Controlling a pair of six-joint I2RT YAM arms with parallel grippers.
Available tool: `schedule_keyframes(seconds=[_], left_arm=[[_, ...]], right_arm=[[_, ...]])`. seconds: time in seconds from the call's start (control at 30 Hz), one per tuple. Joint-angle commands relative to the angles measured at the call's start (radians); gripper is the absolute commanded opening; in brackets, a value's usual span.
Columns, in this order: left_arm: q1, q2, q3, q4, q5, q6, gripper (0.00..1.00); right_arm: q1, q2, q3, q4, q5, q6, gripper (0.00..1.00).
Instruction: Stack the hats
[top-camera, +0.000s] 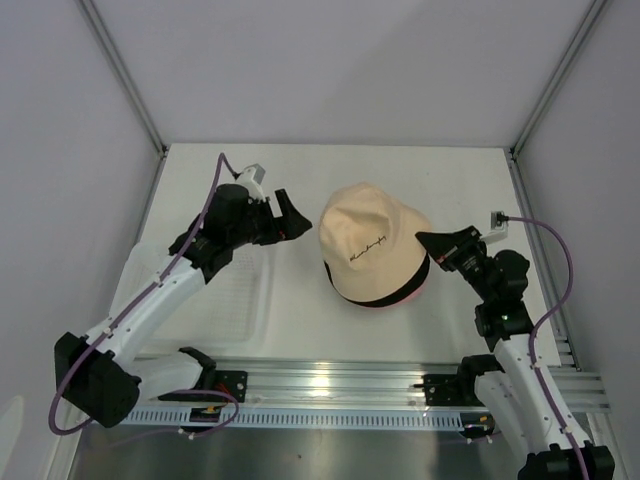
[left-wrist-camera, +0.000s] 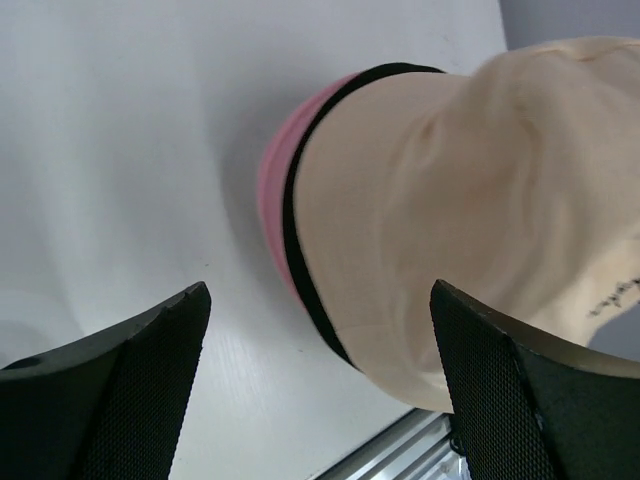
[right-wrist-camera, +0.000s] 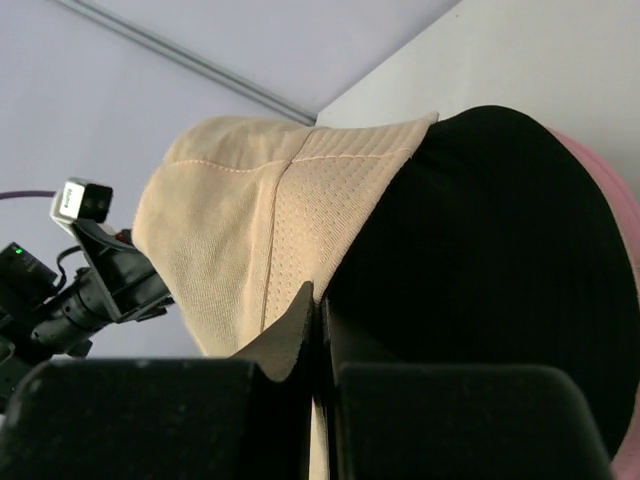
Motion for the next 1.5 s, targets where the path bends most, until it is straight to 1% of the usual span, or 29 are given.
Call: schedule_keyframes(seconds=[0.0,0.03,0.07,0.1,0.13,0.17,0.23,0.3,0.33,0.37,0.47,0.53,0.7,0.77,0.93,1.0,1.03,1.07,1.2,1.3,1.4,1.47], left_arm=[[0.069,-0.055,-0.083,0.131,-0.029,-0.098,0.93],[0.085,-0.065,-0.102,0.153,-0.023,-0.116,0.92],[0.097,-0.065,-0.156,0.173,-0.017,-0.166,0.91],[0.125,-0.062,-0.174,0.224,0.000,-0.202,0.91],[0.135,-0.055,-0.207,0.257,0.049,-0.235,0.90],[0.140,-0.039,-0.230,0.289,0.055,-0.292,0.87],[0.140,-0.020,-0.276,0.425,0.076,-0.332,0.84],[0.140,0.017,-0.312,0.528,0.145,-0.377,0.79],[0.140,0.033,-0.318,0.621,0.174,-0.404,0.77],[0.140,0.052,-0.318,0.657,0.220,-0.414,0.73],[0.136,0.127,-0.321,0.788,0.319,-0.458,0.68],[0.122,0.168,-0.324,0.847,0.340,-0.480,0.67],[0.091,0.199,-0.330,0.909,0.365,-0.513,0.59],[0.085,0.205,-0.312,0.868,0.356,-0.492,0.58],[0.068,0.241,-0.309,0.866,0.357,-0.492,0.56],[0.065,0.273,-0.292,0.816,0.353,-0.484,0.55],[0.065,0.285,-0.277,0.797,0.347,-0.480,0.52],[0.065,0.305,-0.284,0.791,0.344,-0.478,0.52],[0.065,0.346,-0.297,0.838,0.363,-0.484,0.52],[0.065,0.376,-0.284,0.858,0.394,-0.474,0.54],[0.064,0.391,-0.290,0.967,0.461,-0.496,0.53],[0.059,0.405,-0.287,1.013,0.491,-0.501,0.49]], right_arm=[[-0.033,-0.051,-0.049,0.034,0.037,-0.029,0.00],[-0.033,-0.062,-0.065,0.038,0.039,-0.044,0.00],[-0.034,-0.080,-0.097,0.041,0.043,-0.056,0.00],[-0.038,-0.086,-0.112,0.053,0.046,-0.076,0.00],[-0.038,-0.091,-0.128,0.064,0.046,-0.083,0.00],[-0.036,-0.089,-0.160,0.075,0.046,-0.084,0.00],[-0.039,-0.076,-0.189,0.109,0.046,-0.083,0.00],[-0.038,-0.044,-0.224,0.138,0.034,-0.086,0.00],[-0.039,-0.034,-0.234,0.147,0.023,-0.089,0.00],[-0.039,-0.027,-0.244,0.159,0.019,-0.095,0.00],[-0.039,-0.011,-0.266,0.168,0.029,-0.118,0.00],[-0.039,-0.017,-0.260,0.146,0.042,-0.130,0.00],[-0.039,-0.028,-0.246,0.116,0.054,-0.153,0.00],[-0.039,-0.022,-0.246,0.116,0.057,-0.152,0.00],[-0.039,-0.004,-0.244,0.126,0.057,-0.150,0.00],[-0.039,0.006,-0.241,0.126,0.060,-0.150,0.00],[-0.039,0.009,-0.240,0.126,0.059,-0.152,0.00],[-0.039,0.013,-0.235,0.126,0.056,-0.152,0.00],[-0.039,0.021,-0.221,0.119,0.051,-0.156,0.00],[-0.039,0.023,-0.215,0.115,0.051,-0.159,0.00],[-0.039,0.029,-0.209,0.110,0.051,-0.165,0.00],[-0.038,0.038,-0.209,0.115,0.054,-0.165,0.00]])
